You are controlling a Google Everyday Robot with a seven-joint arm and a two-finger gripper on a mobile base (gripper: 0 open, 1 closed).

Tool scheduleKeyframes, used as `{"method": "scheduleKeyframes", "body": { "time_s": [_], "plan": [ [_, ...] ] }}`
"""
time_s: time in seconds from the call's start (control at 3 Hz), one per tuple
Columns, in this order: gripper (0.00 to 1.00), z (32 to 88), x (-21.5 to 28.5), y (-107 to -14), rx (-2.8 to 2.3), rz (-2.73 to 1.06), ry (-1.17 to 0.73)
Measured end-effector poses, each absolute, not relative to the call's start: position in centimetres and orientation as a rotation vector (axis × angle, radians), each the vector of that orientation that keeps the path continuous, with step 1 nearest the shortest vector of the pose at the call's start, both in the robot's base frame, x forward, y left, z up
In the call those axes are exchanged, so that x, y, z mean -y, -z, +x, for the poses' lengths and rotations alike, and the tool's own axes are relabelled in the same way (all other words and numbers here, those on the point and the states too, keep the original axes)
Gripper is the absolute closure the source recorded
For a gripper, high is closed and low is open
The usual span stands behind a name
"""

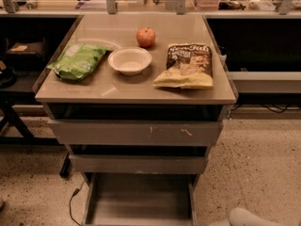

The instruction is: Close bottom drawer

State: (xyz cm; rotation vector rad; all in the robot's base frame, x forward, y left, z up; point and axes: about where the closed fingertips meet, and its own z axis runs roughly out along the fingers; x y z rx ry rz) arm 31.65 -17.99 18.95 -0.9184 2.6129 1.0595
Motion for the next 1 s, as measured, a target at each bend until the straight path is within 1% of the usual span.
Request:
{"method": "scheduleKeyframes", "body": {
  "time_s": [1.0],
  "plan": [
    [1.00,38.3,19.7,-18.7,-2.437,-0.719,-0.926]
  ]
}}
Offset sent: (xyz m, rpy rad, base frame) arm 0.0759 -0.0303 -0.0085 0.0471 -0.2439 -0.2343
